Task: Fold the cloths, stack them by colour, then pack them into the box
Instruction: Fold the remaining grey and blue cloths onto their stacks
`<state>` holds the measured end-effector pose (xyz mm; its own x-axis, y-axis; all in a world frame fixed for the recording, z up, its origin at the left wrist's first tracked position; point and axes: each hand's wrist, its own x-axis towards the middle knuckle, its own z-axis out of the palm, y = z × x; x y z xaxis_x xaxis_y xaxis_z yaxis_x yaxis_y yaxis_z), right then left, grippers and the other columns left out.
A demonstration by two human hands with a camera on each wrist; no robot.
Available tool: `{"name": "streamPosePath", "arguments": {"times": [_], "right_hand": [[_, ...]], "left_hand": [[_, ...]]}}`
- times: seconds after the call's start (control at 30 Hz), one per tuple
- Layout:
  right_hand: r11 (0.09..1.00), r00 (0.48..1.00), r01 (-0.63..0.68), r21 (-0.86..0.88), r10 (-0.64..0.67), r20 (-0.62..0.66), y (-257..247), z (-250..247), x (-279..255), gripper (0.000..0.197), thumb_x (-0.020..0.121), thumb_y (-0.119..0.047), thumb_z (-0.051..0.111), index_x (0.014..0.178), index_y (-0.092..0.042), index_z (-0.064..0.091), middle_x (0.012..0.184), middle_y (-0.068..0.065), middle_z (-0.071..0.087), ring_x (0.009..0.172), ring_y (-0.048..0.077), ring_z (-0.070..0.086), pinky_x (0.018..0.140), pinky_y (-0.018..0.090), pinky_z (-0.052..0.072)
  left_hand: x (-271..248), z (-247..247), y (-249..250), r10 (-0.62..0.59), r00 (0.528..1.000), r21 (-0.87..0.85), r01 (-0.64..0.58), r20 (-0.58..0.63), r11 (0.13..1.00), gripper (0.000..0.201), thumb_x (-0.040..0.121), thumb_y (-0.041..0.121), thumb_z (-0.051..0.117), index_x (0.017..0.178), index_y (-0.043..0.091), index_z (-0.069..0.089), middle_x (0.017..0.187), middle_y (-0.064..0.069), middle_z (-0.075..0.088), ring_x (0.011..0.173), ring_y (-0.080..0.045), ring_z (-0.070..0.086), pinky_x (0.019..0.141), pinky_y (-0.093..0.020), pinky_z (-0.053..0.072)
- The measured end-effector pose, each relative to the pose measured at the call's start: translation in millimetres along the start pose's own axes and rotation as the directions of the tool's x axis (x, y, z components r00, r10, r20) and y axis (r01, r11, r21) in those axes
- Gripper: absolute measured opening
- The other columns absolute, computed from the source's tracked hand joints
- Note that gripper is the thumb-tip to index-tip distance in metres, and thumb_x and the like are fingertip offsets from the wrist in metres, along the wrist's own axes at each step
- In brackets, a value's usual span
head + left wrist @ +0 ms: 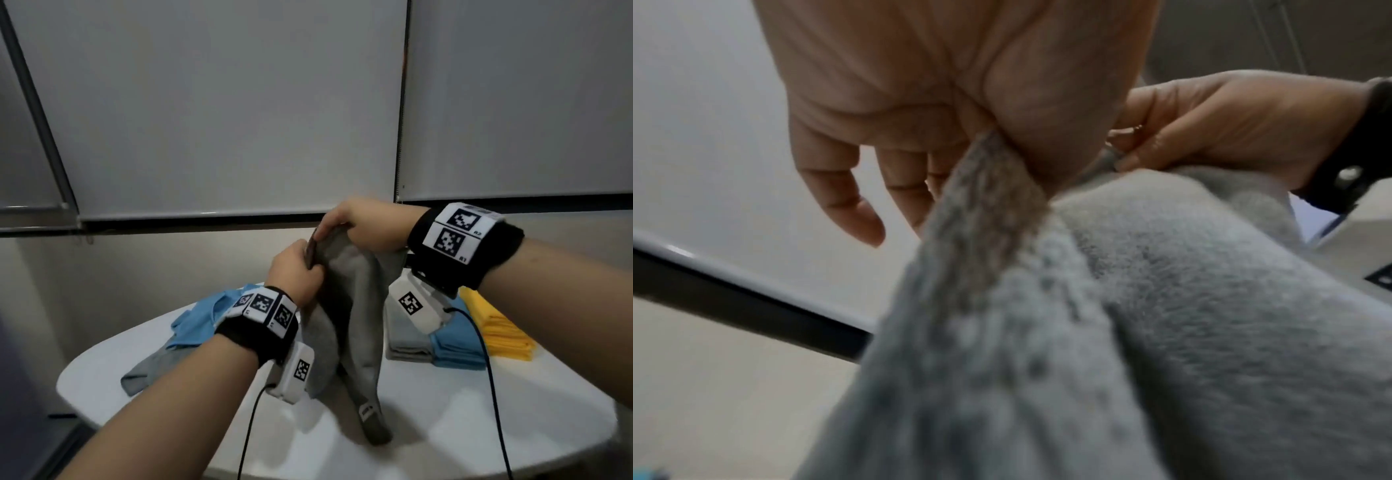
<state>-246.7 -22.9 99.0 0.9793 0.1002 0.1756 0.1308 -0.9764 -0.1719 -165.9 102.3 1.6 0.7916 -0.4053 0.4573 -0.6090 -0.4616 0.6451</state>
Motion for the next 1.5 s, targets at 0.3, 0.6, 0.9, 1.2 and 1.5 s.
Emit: {"name": "streamPosePath", "arguments": {"times": [0.3, 0.6, 0.9, 1.2, 1.5], "right_hand": [[0.987, 0.937, -0.163, -0.008, 0.153, -0.314, 63.7, -16.4, -32.3, 0.009, 0.091, -0.026, 0.061, 0.087, -0.019, 0.064, 0.080, 0.000, 0.062, 0.078, 0.018, 0.056, 0.068, 0.028, 0.043], [0.932, 0.967, -0.135, 0.336, 0.197, -0.161, 80.0, -11.3, -57.3, 0.031, 0.075, -0.040, 0.073, 0.076, -0.010, 0.067, 0.060, 0.000, 0.053, 0.056, 0.008, 0.043, 0.053, 0.022, 0.034], [0.880, 0.958, -0.194, 0.434, 0.264, -0.108, 91.7, -5.8, -58.9, 0.015, 0.095, -0.010, 0.054, 0.081, -0.017, 0.058, 0.076, -0.001, 0.055, 0.069, 0.011, 0.048, 0.062, 0.023, 0.042], [0.813, 0.870, -0.142, 0.565, 0.375, -0.320, 97.0, -1.8, -53.1, 0.021, 0.099, -0.011, 0.046, 0.079, -0.017, 0.050, 0.078, 0.009, 0.053, 0.070, 0.020, 0.050, 0.065, 0.035, 0.047], [0.759, 0.846, -0.119, 0.640, 0.415, -0.335, 92.4, 1.8, -57.0, 0.024, 0.100, -0.006, 0.042, 0.080, -0.018, 0.050, 0.077, 0.007, 0.053, 0.067, 0.019, 0.053, 0.065, 0.038, 0.052]], "left_hand": [[10.9, -66.4, -30.3, 0.012, 0.993, 0.262, -0.043, 0.118, 0.964, 0.025, 0.079, -0.001, 0.050, 0.082, 0.023, 0.056, 0.082, -0.005, 0.060, 0.086, -0.028, 0.058, 0.070, -0.023, 0.035], [23.8, -114.8, -32.6, 0.108, 0.994, 0.358, -0.095, -0.014, 0.929, 0.028, 0.078, -0.003, 0.050, 0.085, 0.024, 0.055, 0.075, -0.004, 0.057, 0.076, -0.025, 0.051, 0.066, -0.026, 0.034], [20.8, -143.3, -45.2, 0.126, 0.992, 0.267, -0.127, 0.023, 0.955, 0.013, 0.087, 0.003, 0.060, 0.082, 0.015, 0.062, 0.066, -0.006, 0.062, 0.060, -0.022, 0.057, 0.052, -0.018, 0.042], [3.1, -131.9, -42.1, 0.086, 0.992, 0.065, -0.092, 0.087, 0.994, 0.033, 0.068, 0.024, 0.079, 0.086, 0.020, 0.051, 0.069, -0.001, 0.057, 0.060, -0.016, 0.056, 0.052, -0.023, 0.048], [2.7, -140.1, -43.4, 0.043, 0.999, -0.127, -0.045, -0.016, 0.991, 0.015, 0.061, 0.020, 0.046, 0.069, 0.032, 0.050, 0.063, -0.002, 0.043, 0.052, -0.018, 0.037, 0.046, -0.024, 0.031]]}}
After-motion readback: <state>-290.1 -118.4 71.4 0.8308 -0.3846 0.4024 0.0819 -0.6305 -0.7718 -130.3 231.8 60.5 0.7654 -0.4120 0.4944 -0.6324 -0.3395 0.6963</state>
